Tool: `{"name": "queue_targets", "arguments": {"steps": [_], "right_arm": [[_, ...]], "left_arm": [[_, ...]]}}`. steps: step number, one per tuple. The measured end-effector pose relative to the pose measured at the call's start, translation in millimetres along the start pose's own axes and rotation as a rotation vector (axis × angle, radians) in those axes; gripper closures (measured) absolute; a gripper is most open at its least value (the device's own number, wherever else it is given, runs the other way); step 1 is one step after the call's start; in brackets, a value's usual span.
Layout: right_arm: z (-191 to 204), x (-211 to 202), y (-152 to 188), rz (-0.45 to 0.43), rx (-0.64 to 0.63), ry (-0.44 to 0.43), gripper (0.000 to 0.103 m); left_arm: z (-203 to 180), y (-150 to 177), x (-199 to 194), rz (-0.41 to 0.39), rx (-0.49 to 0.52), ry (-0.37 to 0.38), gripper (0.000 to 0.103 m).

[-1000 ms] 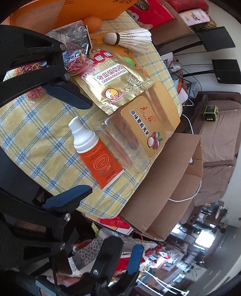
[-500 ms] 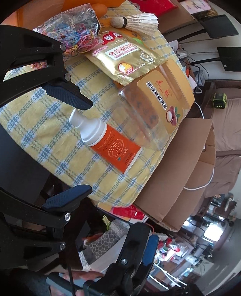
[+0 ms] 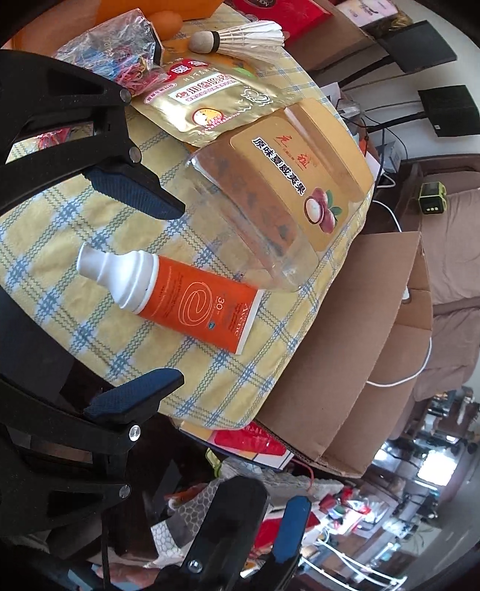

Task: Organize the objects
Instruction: 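Close the left gripper around the orange sunscreen tube, then lift the sunscreen tube with the left gripper while the right gripper grasps the rubber-band bag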

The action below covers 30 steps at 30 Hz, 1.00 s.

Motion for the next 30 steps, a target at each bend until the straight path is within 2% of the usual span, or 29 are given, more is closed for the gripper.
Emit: {"name": "queue_targets", "arguments": {"steps": [1, 2, 4, 12, 13, 14, 17, 24, 30], "right_arm": [[-1.2, -0.5, 0.4, -0.001, 0.002, 0.001, 0.001], [-2.2, -0.9, 0.9, -0.001, 0.004, 0.003, 0.001], [-4.6, 0.5, 2.3, 0.004, 0.009, 0.006, 0.001], [-3.9, 6.3, 6.1, 0.022, 0.011, 0.006, 0.001], [-2.9, 6.6, 6.7, 0.024, 0.009, 0.006, 0.001], [-2.0, 6.8, 7.0, 0.025, 0.006, 0.008, 0.001], [-1.3, 6.6, 7.1, 0.027, 0.001, 0.009, 0.001], [-2.7, 5.8, 5.2, 0.021, -0.001, 0.011, 0.001], [-4.5, 3.6, 1.7, 0.015, 0.003, 0.01, 0.001]], "left_arm": [[1.4, -0.1, 2.7, 0.006, -0.018, 0.009, 0.037], [3.1, -1.5, 6.1, 0.017, -0.037, 0.025, 0.037], [3.3, -1.9, 12.0, 0.031, -0.051, 0.05, 0.037], [-4.3, -6.8, 24.9, 0.046, -0.008, -0.001, 0.038], [-6.2, -6.9, 25.4, 0.044, 0.005, -0.012, 0.043], [-8.1, -7.3, 25.4, 0.038, 0.024, -0.029, 0.055], [-11.8, -5.6, 22.9, 0.032, 0.034, -0.025, 0.061], [-13.0, 3.1, 11.4, 0.01, 0.012, 0.004, 0.063], [-2.9, 15.2, -18.2, -0.045, -0.028, 0.02, 0.063]]}}
Point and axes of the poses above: each gripper's, at about its wrist camera, not at the fingertips, and x roughly the way its jaws point, z to its left, y to its underside, the point moved 1 cm from there along x, roughly the way its jaws point, and after that the axes turned 5 degrees about -z, right-handed, at the moved point
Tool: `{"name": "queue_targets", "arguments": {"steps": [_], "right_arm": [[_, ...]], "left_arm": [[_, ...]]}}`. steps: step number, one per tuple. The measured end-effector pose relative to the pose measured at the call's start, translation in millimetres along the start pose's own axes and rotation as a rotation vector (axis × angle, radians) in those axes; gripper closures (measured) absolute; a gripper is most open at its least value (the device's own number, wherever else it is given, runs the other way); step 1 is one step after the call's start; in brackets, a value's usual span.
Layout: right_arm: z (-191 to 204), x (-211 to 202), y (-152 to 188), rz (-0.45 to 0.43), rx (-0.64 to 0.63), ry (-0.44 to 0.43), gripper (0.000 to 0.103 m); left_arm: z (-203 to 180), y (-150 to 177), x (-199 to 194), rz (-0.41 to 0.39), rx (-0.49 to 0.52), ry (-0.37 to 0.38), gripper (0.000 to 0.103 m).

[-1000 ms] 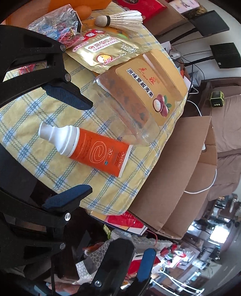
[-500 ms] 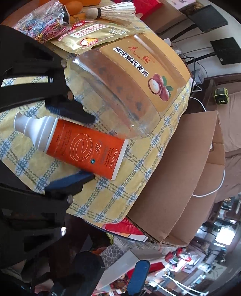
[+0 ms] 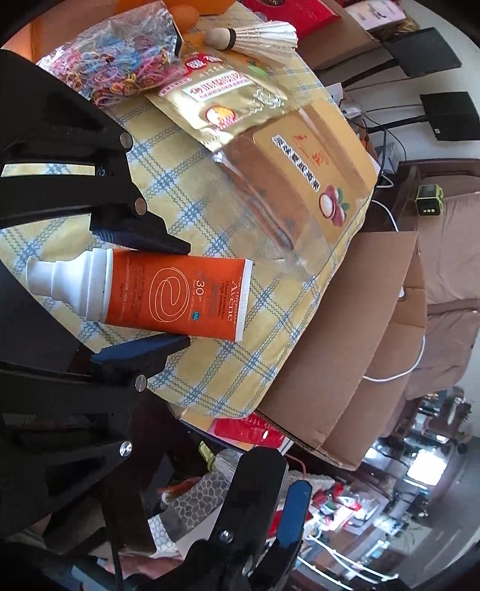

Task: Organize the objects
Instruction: 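Lift the sunscreen tube with the left gripper while the right gripper grasps the rubber-band bag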

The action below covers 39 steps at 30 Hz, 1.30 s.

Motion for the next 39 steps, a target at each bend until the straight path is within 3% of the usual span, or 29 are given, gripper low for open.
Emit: {"name": "queue_targets", "arguments": {"steps": [10, 19, 27, 39], "right_arm": [[26.2, 4.7, -8.9, -0.006, -0.048, -0.055, 0.001], [76.6, 22.1, -10.5, 0.025, -0.128, -0.159, 0.005], [127.6, 39.1, -5.8, 0.062, -0.191, -0.265, 0.005], [195.4, 85.2, 11.9, 0.164, -0.236, -0.379, 0.007]], "left_arm": [[39.8, 3.5, -75.9, -0.14, -0.121, -0.021, 0.063], [82.6, 14.5, -148.2, -0.258, -0.206, -0.146, 0.063], [118.8, 32.6, -183.9, -0.29, -0.279, -0.234, 0.063], [151.8, 67.2, -205.6, -0.303, -0.384, -0.314, 0.063]]}}
Point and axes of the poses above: each gripper's, at about its wrist camera, not at the fingertips, and x roughly the way its jaws point, z to its left, y to its underside, the point moved 1 cm from there along x, roughly the way its jaws point, and after that the axes turned 5 degrees about -z, right-handed, at the moved point
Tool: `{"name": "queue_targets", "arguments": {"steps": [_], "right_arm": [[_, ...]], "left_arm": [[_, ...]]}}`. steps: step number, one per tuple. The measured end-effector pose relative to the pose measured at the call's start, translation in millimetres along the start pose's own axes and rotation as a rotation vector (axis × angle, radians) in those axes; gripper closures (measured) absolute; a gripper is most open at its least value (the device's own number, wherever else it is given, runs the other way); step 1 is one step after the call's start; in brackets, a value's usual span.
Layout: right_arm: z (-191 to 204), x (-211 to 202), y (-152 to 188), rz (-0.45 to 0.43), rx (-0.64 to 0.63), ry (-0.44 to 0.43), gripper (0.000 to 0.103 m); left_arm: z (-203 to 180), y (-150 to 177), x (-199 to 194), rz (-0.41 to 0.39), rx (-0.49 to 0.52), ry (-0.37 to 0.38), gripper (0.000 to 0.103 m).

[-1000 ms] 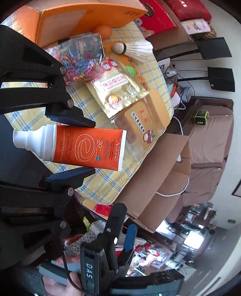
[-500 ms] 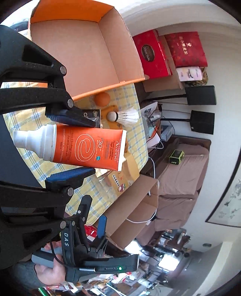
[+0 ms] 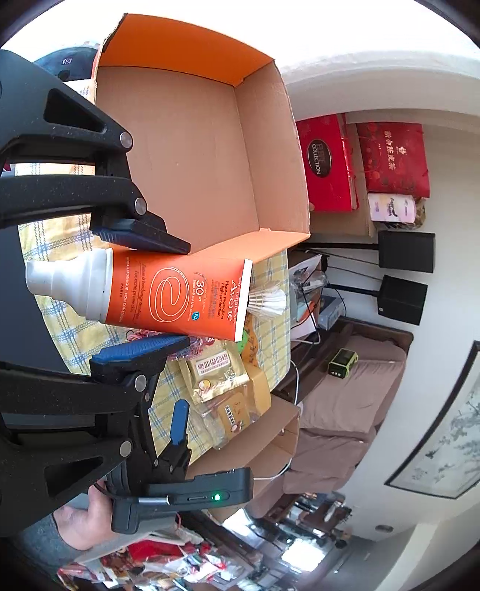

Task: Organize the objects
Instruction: 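Lift the sunscreen tube with the left gripper while the right gripper grasps the rubber-band bag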

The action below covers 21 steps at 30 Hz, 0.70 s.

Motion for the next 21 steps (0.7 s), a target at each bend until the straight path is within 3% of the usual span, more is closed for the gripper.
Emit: {"name": "queue_targets", "arguments": {"steps": [14, 16, 18, 21], "right_arm": [[8.6, 38.8, -3.8, 0.06, 0.026, -0.022, 0.007], [9.5, 42.1, -3.1, 0.072, 0.016, -0.017, 0.012], [10.5, 44.2, -1.4, 0.085, 0.008, -0.024, 0.031], [12.8, 42.6, -0.6, 0.089, -0.013, -0.029, 0.046]], "left_arm": [[25.3, 8.4, -10.6, -0.016, -0.049, -0.057, 0.063], [27.7, 9.8, -10.4, -0.013, -0.055, -0.059, 0.063], [29.6, 9.8, -9.6, -0.01, -0.059, -0.063, 0.063], [31.4, 10.4, -9.0, -0.01, -0.062, -0.068, 0.063]]}}
Point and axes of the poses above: each gripper's, at about its wrist camera, not at the fingertips, and x roughly the way its jaws point, z to its left, y to its underside, the point moved 1 cm from there along x, roughly the way its jaws point, and after that the axes turned 5 degrees about -z, right-handed, at the moved point
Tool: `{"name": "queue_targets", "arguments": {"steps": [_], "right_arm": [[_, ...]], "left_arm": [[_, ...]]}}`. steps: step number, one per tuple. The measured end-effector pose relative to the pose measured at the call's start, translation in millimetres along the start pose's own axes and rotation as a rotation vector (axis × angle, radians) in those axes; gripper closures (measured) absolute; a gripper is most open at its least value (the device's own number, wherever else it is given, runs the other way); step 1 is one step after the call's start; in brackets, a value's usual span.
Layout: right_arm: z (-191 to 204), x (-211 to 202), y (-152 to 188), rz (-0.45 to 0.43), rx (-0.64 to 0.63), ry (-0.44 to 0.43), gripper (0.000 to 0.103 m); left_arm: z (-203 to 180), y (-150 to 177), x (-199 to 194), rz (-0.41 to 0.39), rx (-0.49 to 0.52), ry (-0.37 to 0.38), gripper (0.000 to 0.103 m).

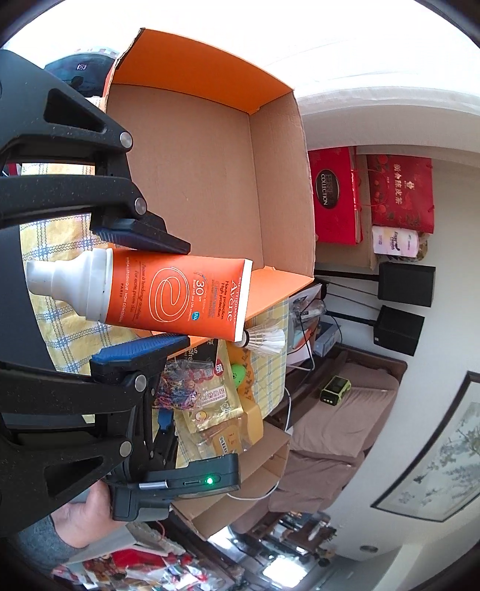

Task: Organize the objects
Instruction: 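Lift the sunscreen tube with the left gripper while the right gripper grasps the rubber-band bag, then carry the tube with the left gripper while the right gripper carries the rubber-band bag into the orange box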

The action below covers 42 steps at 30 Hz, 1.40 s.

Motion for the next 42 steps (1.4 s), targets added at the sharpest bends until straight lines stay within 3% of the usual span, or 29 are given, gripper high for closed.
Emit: {"name": "queue_targets", "arguments": {"steps": [8, 20, 29, 38, 42], "right_arm": [[2.0, -16.2, 0.8, -0.024, -0.038, 0.022, 0.061], [-1.7, -47.7, -10.2, -0.076, -0.042, 0.019, 0.064], [31.8, -67.6, -38.2, -0.125, -0.147, -0.001, 0.064], [78.7, -70.6, -75.2, -0.154, -0.227, -0.078, 0.064], [98.6, -60.5, -85.7, -0.138, -0.265, -0.109, 0.072]], "left_arm": [[7.0, -0.5, 3.0, -0.002, -0.013, -0.012, 0.063], [13.6, -2.7, 5.2, -0.009, -0.028, -0.022, 0.063], [33.9, -17.6, 12.9, -0.04, -0.051, -0.094, 0.063], [68.7, -22.7, 38.3, -0.003, -0.121, -0.144, 0.063], [80.5, -17.4, 50.6, 0.024, -0.16, -0.156, 0.063]]}}
Point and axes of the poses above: each gripper's, at about its wrist camera, not at the fingertips, and x roughly the way its jaws point, z to its left, y to its underside, the point moved 1 cm from there along x, roughly the way its jaws point, and after that the axes turned 5 degrees about -z, right-handed, at the moved point
